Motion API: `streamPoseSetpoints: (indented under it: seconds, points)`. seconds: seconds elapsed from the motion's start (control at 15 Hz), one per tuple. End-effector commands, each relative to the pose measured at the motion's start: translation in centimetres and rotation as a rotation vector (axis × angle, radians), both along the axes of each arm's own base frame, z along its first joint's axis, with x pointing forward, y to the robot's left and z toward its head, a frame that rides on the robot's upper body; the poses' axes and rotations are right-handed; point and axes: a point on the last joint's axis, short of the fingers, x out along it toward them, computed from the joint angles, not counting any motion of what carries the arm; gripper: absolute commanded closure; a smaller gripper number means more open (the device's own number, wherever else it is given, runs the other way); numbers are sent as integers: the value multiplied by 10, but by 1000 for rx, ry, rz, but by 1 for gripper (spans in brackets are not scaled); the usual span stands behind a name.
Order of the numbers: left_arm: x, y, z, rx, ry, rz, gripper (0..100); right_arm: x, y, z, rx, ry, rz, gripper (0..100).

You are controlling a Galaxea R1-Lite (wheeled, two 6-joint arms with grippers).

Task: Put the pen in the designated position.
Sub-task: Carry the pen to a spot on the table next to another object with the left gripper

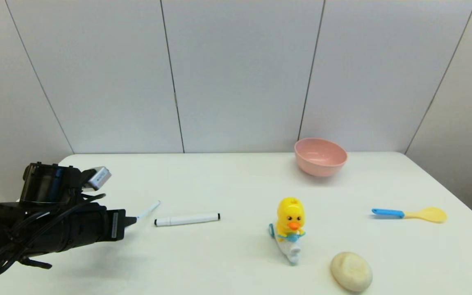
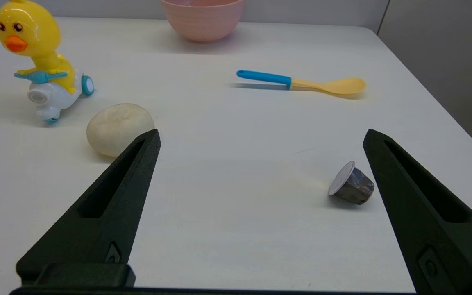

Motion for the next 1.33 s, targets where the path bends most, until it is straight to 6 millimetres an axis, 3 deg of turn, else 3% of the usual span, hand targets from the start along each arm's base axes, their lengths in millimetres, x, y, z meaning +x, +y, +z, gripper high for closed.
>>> streamPoseSetpoints:
  seconds: [0.07, 1.33]
  points:
    - [0, -1, -5, 1, 19, -1, 100, 0, 0, 0, -1, 3, 1, 0]
    - [-6, 0, -17, -14, 65, 18, 100, 0, 0, 0, -1, 2, 1, 0]
